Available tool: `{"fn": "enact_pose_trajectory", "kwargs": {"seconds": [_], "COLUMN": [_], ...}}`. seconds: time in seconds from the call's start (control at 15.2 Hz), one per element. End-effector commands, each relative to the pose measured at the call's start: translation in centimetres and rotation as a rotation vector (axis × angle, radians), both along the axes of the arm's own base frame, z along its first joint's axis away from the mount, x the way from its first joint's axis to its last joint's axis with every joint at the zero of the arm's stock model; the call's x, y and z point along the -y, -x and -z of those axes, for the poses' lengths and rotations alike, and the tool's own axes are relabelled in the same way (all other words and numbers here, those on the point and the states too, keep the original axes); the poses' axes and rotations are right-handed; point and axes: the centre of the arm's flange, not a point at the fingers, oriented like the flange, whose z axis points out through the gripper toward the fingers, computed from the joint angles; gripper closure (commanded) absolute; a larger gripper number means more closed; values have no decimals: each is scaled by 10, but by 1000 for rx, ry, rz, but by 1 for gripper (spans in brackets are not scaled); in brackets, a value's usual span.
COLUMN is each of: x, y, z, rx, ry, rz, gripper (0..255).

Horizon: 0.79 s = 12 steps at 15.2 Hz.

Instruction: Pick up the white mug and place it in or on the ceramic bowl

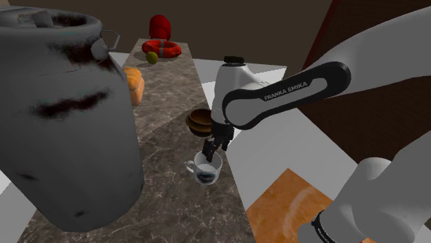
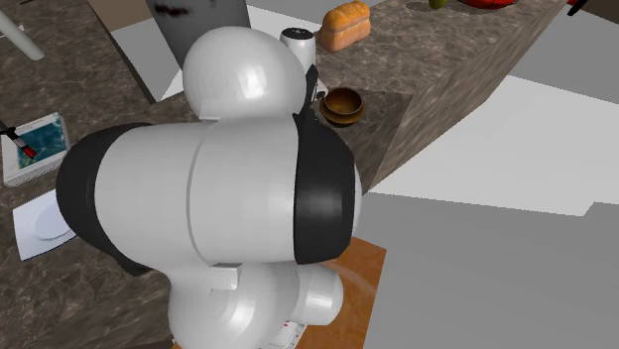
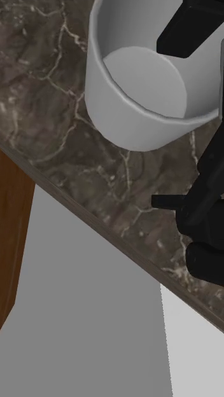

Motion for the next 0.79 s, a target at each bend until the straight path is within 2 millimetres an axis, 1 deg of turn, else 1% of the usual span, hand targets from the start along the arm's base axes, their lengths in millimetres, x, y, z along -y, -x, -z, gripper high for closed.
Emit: {"fn": "enact_pose_trajectory", "kwargs": {"seconds": [0.0,0.13,0.66,0.73], "x": [-2,-2,-2,-2], "y": [1,1,1,1], "z": [11,19,19,19], "rx": [1,1,1,1], "ry": [0,0,0,0], "rz": [0,0,0,0], "gripper": [0,0,0,255]}}
